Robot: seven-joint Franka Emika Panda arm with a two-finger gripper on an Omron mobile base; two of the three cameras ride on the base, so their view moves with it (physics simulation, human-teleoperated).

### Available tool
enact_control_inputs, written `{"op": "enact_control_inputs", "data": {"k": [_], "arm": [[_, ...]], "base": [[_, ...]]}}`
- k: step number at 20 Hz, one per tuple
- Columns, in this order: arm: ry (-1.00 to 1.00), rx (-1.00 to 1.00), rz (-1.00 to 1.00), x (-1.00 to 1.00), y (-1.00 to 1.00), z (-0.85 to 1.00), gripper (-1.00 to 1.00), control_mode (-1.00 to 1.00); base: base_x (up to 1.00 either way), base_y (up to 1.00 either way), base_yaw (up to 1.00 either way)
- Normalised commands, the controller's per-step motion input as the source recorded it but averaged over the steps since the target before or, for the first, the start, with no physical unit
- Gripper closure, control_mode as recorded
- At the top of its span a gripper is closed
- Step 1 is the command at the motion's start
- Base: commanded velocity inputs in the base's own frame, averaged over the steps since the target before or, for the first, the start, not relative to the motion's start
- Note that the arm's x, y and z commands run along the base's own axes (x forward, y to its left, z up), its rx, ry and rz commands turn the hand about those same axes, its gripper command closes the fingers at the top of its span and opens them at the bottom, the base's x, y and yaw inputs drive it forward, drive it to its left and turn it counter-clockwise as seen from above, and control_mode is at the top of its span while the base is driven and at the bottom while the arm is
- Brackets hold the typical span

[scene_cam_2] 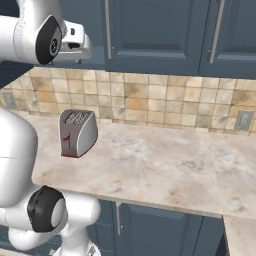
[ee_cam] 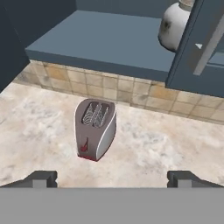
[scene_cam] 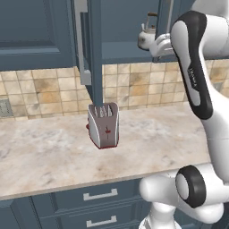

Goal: Open the cabinet, pick the kettle from the cabinet, and place it in the sink.

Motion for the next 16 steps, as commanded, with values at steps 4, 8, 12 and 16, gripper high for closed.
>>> {"op": "enact_control_inputs", "data": {"k": [4,8,12,16], "arm": [[0.0,0.0,-0.09,0.28,-0.31,0.07,-1.0,-1.0],[0.0,0.0,-0.11,0.33,-0.31,0.07,-1.0,-1.0],[-0.03,0.0,-0.11,0.42,-0.23,0.02,-1.0,-1.0],[-0.07,0.0,-0.1,0.48,-0.16,0.0,-1.0,-1.0]], "base": [[0.0,0.0,0.0],[0.0,0.0,0.0],[0.0,0.0,0.0],[0.0,0.0,0.0]]}}
